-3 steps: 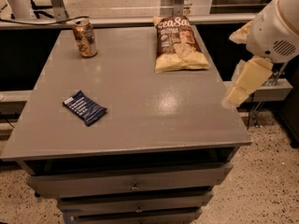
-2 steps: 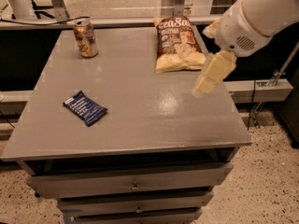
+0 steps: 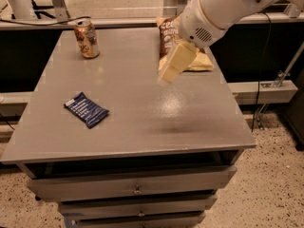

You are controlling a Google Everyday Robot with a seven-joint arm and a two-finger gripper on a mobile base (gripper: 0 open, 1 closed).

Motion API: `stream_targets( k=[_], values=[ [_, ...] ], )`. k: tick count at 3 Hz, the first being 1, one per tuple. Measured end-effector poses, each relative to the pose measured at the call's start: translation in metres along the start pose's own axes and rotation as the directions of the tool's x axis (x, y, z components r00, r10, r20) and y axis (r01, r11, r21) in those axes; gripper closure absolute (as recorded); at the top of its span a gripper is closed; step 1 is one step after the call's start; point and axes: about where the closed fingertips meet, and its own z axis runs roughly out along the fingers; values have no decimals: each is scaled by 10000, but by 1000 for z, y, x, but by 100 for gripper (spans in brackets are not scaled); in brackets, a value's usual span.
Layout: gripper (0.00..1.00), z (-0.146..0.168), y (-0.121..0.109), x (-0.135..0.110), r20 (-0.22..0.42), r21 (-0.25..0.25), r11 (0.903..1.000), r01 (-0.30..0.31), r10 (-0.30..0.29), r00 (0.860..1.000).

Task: Pick orange can

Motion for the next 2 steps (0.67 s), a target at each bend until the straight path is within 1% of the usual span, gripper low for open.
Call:
stream_targets(
  k=[1, 2],
  values=[
    [0, 11, -7, -3, 349, 280, 9994, -194, 184, 9992],
    [0, 56, -37, -24, 1249, 597, 9969, -512, 434, 9912]
  ],
)
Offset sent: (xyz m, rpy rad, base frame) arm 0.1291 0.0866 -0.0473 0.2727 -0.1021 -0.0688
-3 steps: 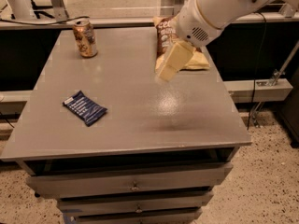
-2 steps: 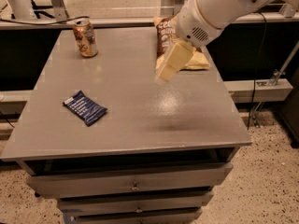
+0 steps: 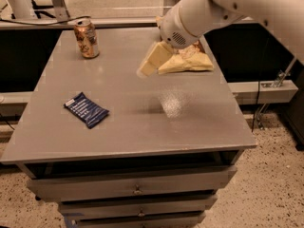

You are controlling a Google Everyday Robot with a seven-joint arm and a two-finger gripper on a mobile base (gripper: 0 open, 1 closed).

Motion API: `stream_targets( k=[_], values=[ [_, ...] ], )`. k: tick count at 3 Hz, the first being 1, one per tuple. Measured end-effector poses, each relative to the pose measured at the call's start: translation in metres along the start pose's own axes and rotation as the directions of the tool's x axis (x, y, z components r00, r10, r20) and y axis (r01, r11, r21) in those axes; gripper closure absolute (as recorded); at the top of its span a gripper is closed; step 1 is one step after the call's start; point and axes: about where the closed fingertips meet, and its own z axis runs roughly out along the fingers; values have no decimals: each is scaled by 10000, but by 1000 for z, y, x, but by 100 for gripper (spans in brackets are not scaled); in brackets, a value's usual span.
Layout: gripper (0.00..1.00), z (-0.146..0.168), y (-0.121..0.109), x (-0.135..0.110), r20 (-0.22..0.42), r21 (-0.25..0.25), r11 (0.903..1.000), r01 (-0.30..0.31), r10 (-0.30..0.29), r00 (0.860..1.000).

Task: Pick orange can

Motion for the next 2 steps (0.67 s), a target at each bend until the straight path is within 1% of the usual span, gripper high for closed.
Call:
stream_targets(
  k=[1, 2],
  values=[
    [0, 62, -40, -24, 940, 342, 9991, -268, 234, 9953],
    [0, 113, -77, -49, 1819, 460, 9959, -774, 678, 9810]
  ],
)
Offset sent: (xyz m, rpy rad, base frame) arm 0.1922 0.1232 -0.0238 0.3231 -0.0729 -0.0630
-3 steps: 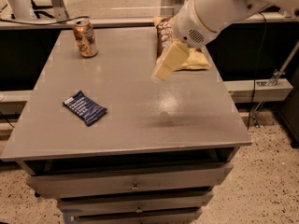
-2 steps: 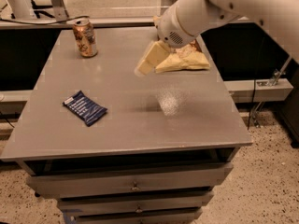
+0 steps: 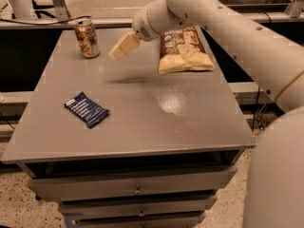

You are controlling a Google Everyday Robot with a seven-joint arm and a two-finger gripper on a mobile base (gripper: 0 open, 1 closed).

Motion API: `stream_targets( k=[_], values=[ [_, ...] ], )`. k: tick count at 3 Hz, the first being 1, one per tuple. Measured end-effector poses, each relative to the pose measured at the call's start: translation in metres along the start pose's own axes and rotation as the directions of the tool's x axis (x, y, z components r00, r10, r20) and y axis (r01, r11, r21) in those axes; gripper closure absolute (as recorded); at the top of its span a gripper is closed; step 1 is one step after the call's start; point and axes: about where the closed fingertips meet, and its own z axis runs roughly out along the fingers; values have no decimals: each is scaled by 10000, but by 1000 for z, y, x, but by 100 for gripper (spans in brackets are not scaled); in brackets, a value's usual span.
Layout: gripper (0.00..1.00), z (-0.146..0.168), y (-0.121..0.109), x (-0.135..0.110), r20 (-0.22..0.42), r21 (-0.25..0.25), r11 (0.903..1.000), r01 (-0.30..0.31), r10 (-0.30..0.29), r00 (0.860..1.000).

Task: Pick orange can

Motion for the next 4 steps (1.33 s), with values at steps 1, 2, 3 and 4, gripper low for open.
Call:
stream_targets(
  k=[1, 2, 3, 4],
  values=[
    [0, 45, -22, -21, 753, 57, 9990, -449, 443, 9962],
    [0, 86, -32, -40, 1521, -107, 9961, -875, 881, 9844],
    [0, 120, -26, -54, 2016, -570, 9919, -1137, 1230, 9717],
    [0, 143, -15, -62, 2267, -1050, 9856, -1329, 1538, 9617]
  ],
)
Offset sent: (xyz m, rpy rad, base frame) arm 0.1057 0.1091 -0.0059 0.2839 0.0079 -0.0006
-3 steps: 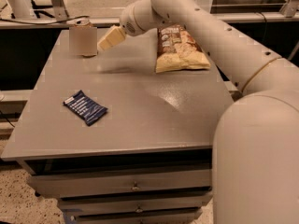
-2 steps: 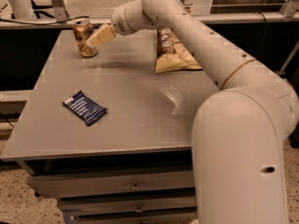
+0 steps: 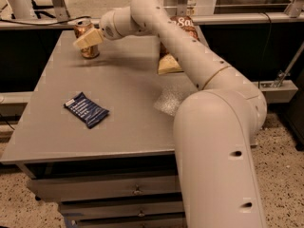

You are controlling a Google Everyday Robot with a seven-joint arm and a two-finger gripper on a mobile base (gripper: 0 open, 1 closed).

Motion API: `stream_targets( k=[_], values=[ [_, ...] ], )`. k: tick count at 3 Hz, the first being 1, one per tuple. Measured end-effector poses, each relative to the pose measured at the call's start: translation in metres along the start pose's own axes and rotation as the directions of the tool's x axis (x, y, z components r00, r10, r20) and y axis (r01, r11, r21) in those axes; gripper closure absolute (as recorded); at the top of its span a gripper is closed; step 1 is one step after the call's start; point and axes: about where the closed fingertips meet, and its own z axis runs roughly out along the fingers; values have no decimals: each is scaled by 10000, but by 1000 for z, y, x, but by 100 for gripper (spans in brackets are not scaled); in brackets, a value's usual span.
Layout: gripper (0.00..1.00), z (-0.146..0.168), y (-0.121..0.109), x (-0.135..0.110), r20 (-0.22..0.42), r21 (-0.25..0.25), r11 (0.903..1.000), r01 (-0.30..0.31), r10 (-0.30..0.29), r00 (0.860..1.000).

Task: Pick orange can

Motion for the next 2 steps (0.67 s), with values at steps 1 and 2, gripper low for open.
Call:
stream_targets(
  k=[1, 2],
  values=[
    [18, 13, 8, 1, 252, -392, 9985, -382, 392, 9989],
    [42, 18, 15, 3, 404, -673, 9952, -706, 734, 9965]
  ],
)
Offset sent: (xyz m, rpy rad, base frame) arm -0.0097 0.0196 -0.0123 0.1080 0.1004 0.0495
